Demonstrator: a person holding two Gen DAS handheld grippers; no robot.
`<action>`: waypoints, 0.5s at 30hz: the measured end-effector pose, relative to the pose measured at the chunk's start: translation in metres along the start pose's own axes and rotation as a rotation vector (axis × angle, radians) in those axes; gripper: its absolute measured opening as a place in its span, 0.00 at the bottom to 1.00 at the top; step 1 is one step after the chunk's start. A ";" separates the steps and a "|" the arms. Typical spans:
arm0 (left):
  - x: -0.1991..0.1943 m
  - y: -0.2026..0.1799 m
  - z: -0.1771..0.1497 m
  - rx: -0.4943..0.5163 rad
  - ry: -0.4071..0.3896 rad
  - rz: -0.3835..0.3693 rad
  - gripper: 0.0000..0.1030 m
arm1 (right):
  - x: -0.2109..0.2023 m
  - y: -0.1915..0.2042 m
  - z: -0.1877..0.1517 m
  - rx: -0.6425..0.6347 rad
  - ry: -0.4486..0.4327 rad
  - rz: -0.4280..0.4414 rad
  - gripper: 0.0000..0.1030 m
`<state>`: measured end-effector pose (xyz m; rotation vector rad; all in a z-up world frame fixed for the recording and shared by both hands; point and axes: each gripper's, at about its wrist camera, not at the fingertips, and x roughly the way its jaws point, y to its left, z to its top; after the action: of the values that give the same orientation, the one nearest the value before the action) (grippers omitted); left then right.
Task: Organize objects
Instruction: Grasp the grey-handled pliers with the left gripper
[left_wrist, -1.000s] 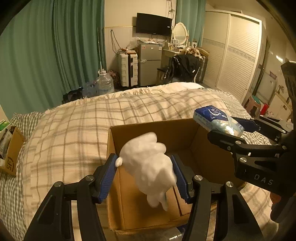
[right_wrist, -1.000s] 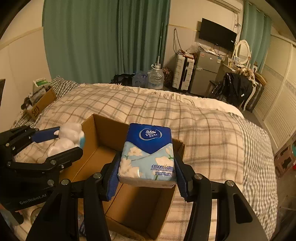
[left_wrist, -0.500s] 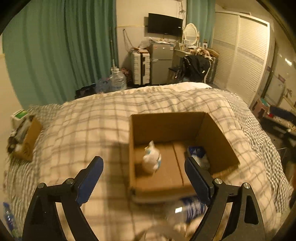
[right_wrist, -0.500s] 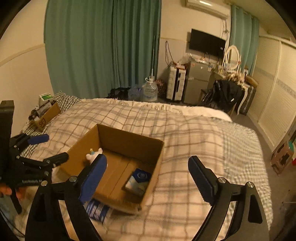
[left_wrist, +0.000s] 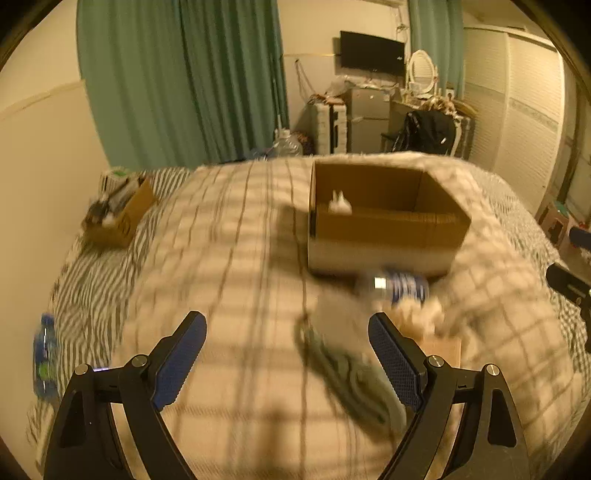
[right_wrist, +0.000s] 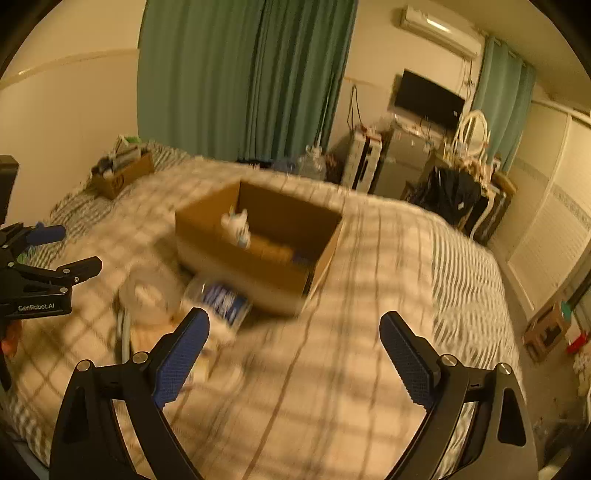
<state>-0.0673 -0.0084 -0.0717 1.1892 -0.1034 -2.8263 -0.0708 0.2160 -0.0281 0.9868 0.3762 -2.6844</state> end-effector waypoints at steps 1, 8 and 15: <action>0.000 -0.003 -0.011 -0.010 0.012 -0.001 0.89 | 0.002 0.004 -0.010 0.006 0.011 -0.005 0.91; 0.008 -0.036 -0.058 0.040 0.115 -0.058 0.89 | 0.022 0.013 -0.061 0.023 0.113 -0.004 0.91; 0.031 -0.063 -0.061 0.107 0.171 -0.089 0.89 | 0.032 0.012 -0.066 0.033 0.125 -0.022 0.91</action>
<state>-0.0480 0.0492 -0.1421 1.4882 -0.1981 -2.8100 -0.0517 0.2219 -0.0998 1.1700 0.3709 -2.6644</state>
